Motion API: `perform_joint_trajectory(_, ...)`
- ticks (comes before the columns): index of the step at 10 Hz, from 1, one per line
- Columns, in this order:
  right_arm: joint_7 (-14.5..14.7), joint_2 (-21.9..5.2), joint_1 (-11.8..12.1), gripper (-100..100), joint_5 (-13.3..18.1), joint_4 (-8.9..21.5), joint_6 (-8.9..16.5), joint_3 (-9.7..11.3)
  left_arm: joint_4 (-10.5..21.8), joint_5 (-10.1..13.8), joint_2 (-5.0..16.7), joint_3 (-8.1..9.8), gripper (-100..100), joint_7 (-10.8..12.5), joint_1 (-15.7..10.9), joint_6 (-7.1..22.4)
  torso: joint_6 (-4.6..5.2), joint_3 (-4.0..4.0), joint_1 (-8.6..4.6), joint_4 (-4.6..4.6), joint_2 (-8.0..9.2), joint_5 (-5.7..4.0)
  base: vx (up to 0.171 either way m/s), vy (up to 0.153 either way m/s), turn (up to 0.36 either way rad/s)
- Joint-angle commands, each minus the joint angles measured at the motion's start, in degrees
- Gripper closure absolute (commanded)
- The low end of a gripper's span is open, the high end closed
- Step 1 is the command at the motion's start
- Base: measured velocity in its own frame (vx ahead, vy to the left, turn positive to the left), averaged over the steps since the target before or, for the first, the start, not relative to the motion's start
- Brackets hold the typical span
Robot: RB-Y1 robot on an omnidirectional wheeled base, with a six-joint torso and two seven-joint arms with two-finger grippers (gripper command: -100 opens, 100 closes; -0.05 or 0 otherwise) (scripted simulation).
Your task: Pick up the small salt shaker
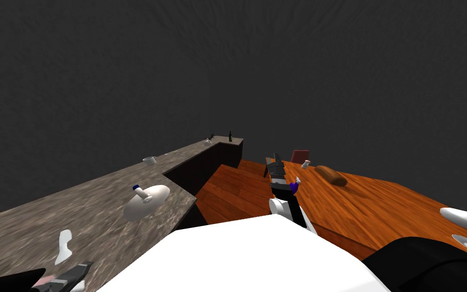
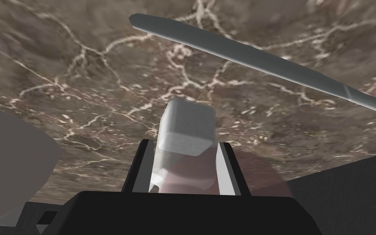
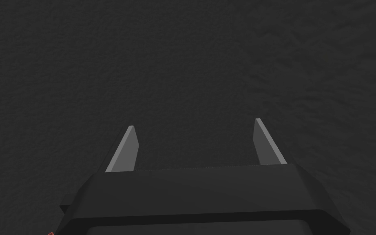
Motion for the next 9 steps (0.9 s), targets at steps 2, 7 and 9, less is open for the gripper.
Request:
perform_joint_trajectory(2, 0.00, 0.00, 0.00, 0, 0.00, 0.00, 0.00, 0.00, -0.01, 0.00, 0.01, 0.00, 100, -0.01, -0.02, -0.02, -0.02, 0.00, 0.01, 0.00, 0.01, 0.01, 0.000, 0.000, 0.000)
perform_joint_trajectory(7, 0.00, 0.00, 0.00, 0, 0.00, 0.00, 0.00, 0.00, -3.55, 1.69, 0.80, 1.88, 100, 0.45, 1.22, 2.60, -0.04, -0.02, -0.08, -0.01, -0.03, -0.03, 0.007, -0.008, 0.032)
perform_joint_trajectory(9, 0.00, 0.00, 0.00, 0, 0.00, 0.00, 0.00, 0.00, -2.90, 1.43, 0.79, 1.56, 0, 0.46, 0.81, 2.32, -0.01, -0.02, -0.05, -0.02, -0.02, -0.01, 0.003, -0.004, 0.005)
